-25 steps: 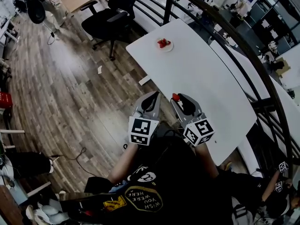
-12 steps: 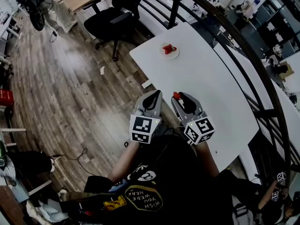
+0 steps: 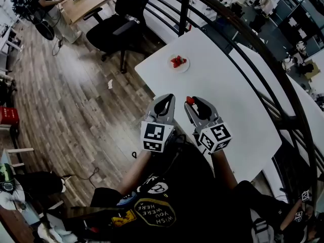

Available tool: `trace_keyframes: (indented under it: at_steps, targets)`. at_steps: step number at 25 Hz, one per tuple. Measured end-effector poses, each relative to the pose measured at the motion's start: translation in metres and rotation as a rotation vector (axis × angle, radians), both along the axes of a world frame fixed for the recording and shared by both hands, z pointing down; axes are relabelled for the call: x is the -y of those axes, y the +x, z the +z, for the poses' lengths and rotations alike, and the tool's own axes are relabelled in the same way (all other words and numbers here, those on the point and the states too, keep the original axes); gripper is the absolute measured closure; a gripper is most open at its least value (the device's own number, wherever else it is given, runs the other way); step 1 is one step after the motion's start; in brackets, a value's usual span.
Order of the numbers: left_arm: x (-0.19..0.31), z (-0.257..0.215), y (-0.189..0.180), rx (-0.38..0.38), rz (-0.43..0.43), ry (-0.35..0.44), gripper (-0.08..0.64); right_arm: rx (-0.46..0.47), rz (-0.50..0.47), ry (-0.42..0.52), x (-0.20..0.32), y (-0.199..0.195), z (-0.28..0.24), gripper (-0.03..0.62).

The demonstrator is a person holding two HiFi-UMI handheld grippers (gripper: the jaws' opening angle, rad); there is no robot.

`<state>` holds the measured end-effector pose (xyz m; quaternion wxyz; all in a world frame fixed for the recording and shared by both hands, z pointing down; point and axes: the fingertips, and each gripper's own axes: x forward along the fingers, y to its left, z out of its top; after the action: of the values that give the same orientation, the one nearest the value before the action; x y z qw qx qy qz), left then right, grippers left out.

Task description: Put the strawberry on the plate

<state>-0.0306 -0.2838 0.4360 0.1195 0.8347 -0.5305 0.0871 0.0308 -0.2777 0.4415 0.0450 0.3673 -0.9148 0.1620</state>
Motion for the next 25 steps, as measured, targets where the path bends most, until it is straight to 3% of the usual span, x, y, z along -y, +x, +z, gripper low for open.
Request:
trace_keyframes:
  at_steps: [4, 14, 25]
  targets:
    - [0.015, -0.001, 0.011, 0.009, 0.009, -0.021, 0.555, 0.006, -0.001, -0.016, 0.018, 0.008, -0.001, 0.451]
    - [0.042, 0.01, 0.001, 0.032, -0.029, -0.063, 0.555, 0.011, -0.001, -0.063, 0.053, 0.014, 0.016, 0.452]
    - [0.092, 0.03, -0.006, 0.026, 0.043, -0.075, 0.555, -0.038, 0.061, -0.088, 0.101, 0.012, 0.04, 0.451]
